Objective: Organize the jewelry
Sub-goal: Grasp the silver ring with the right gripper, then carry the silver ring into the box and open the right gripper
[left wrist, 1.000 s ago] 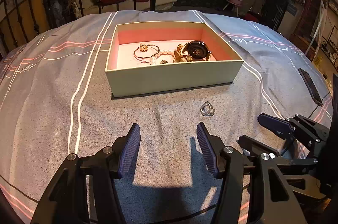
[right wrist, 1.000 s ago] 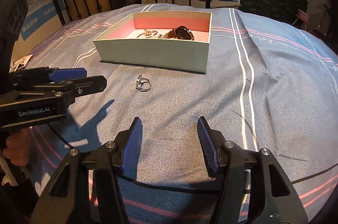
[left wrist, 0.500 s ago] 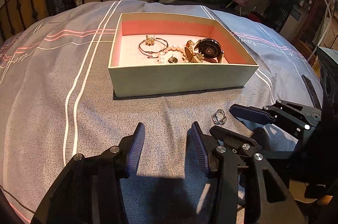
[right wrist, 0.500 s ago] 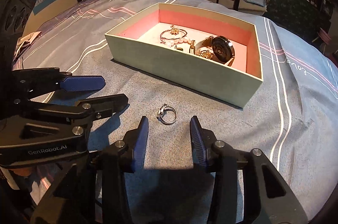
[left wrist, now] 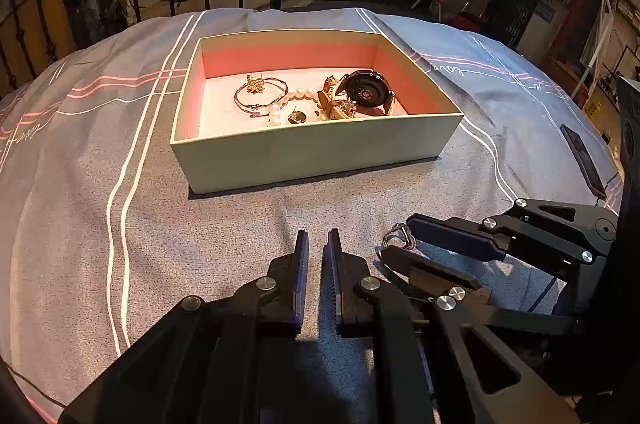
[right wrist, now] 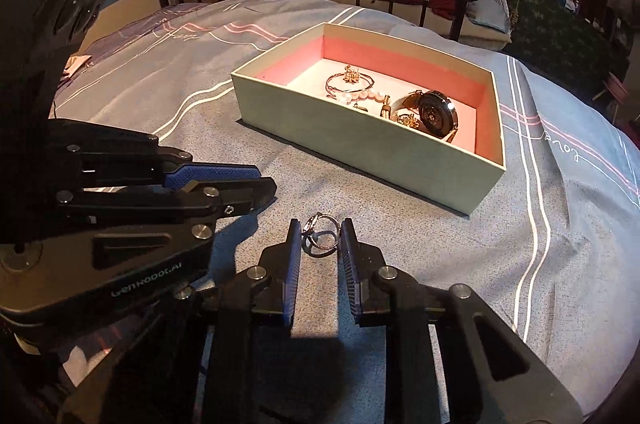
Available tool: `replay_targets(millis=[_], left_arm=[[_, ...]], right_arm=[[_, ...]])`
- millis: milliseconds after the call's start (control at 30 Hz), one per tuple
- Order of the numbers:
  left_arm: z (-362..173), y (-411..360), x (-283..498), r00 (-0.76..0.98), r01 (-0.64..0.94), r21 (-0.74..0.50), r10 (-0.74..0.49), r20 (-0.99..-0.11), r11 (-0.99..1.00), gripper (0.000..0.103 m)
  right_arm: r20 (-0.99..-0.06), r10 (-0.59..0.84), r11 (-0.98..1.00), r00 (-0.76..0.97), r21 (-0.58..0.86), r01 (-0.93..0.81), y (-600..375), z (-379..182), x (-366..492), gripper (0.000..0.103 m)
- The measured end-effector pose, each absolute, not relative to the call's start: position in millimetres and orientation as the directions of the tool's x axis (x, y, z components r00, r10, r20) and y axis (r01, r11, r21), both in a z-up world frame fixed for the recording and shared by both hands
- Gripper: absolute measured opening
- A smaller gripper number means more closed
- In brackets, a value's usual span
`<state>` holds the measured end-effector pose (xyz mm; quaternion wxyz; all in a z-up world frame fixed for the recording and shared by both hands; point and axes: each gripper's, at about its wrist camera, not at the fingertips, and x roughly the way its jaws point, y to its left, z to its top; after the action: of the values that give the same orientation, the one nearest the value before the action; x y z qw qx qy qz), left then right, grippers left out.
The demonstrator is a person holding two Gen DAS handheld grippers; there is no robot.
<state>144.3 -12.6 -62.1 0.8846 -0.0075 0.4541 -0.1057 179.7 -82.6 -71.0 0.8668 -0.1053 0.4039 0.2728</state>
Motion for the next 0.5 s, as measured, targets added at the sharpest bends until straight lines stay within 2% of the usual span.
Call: replay_targets(millis=[500], left_arm=[[-31.2, -15.1, 153.4, 0.635, 0.167, -0.121, -0.201, -0.746, 0.978, 0.01]], right_arm=[[-0.711, 0.39, 0.863, 0.585, 0.06, -0.502, -102.5, -52.1, 180.9, 0.021]])
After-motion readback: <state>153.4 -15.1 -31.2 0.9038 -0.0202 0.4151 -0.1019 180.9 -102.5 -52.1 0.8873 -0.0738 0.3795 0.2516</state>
